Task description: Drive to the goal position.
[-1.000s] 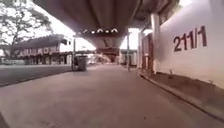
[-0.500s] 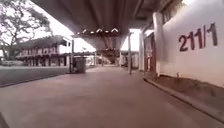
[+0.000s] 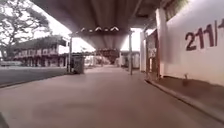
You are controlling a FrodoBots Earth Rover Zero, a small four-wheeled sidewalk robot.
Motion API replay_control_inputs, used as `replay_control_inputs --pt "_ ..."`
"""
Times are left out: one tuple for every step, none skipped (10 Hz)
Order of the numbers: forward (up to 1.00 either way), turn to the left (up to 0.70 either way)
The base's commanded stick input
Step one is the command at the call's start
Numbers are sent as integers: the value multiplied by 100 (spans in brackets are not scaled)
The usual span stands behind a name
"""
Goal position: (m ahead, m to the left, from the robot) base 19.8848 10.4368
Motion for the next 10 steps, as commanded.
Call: replay_control_inputs --pt "85 0" --pt "85 0" --pt "85 0" --pt "85 0" --pt "85 0" --pt "85 0" --pt "85 0" --pt "85 0" --pt "85 0" --pt "85 0"
